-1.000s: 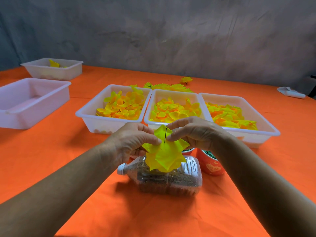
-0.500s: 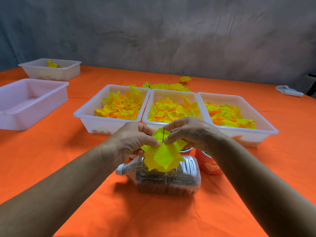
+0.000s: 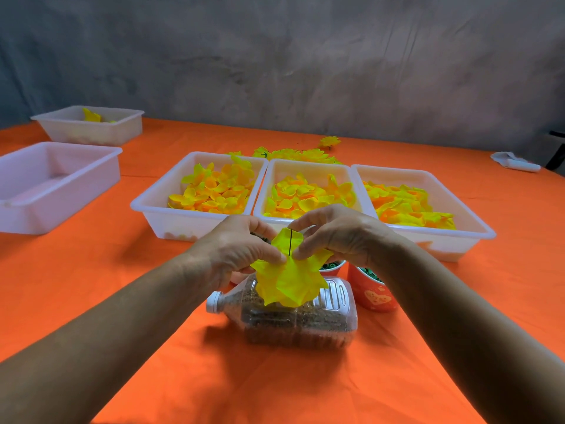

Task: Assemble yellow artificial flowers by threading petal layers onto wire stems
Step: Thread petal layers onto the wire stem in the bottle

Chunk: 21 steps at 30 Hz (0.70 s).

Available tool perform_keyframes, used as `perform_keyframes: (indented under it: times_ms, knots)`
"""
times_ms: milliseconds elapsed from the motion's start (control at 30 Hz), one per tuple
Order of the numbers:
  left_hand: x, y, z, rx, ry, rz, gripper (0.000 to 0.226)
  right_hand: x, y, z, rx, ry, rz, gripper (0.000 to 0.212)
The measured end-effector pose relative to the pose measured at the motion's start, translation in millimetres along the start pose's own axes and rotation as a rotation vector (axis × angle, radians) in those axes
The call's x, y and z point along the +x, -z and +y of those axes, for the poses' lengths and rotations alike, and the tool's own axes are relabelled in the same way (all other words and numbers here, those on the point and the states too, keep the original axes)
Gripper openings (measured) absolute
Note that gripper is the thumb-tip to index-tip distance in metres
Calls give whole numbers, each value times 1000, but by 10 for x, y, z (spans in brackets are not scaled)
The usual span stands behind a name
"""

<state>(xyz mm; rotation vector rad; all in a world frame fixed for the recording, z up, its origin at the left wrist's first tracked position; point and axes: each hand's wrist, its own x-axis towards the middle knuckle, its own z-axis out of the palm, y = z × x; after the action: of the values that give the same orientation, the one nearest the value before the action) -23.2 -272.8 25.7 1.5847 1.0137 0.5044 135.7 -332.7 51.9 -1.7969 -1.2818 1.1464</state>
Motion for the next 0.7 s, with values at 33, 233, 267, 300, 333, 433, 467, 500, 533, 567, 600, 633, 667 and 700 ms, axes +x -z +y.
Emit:
perform_keyframes:
  times_ms: [33, 233, 267, 300, 333, 433, 467, 500, 533, 567, 600, 633, 667, 700]
  knots:
    - [6, -4, 3, 8, -16, 3, 33, 6, -6, -12, -16, -3, -1, 45]
    - [30, -8, -1, 34, -58, 5, 38, 12, -19, -57, -68, 6, 2, 46]
    - [29, -3, -1, 36, -57, 7, 38, 7, -19, -58, -70, 8, 6, 46]
    - [27, 3, -3, 36, -56, 10, 38, -1, -15, -55, -61, 8, 9, 47]
    - [23, 8, -3, 36, -56, 13, 38, -12, -10, -52, -51, 6, 12, 47]
    - [16, 2, -17, 30, -55, 21, 38, -43, -3, -40, -64, 9, 8, 49]
    - [12, -4, -18, 32, -56, 23, 38, -50, -7, -39, -70, 10, 5, 50]
    - [13, -9, -17, 33, -58, 24, 39, -51, -11, -40, -74, 13, 2, 52]
    - [13, -13, -13, 32, -62, 24, 40, -49, -14, -41, -80, 19, -1, 53]
    - [14, -17, -11, 34, -64, 25, 41, -41, -15, -41, -88, 27, -2, 54]
    - [9, -19, -8, 40, -69, 26, 42, -34, -18, -43, -99, 35, -3, 54]
    - [6, -25, -8, 50, -77, 30, 42, -26, -21, -45, -114, 42, -2, 55]
    - [1, -34, -11, 65, -88, 35, 43, -18, -30, -46, -137, 50, 0, 56]
    - [-3, -48, -18, 81, -101, 39, 45, -9, -45, -43, -176, 58, 3, 57]
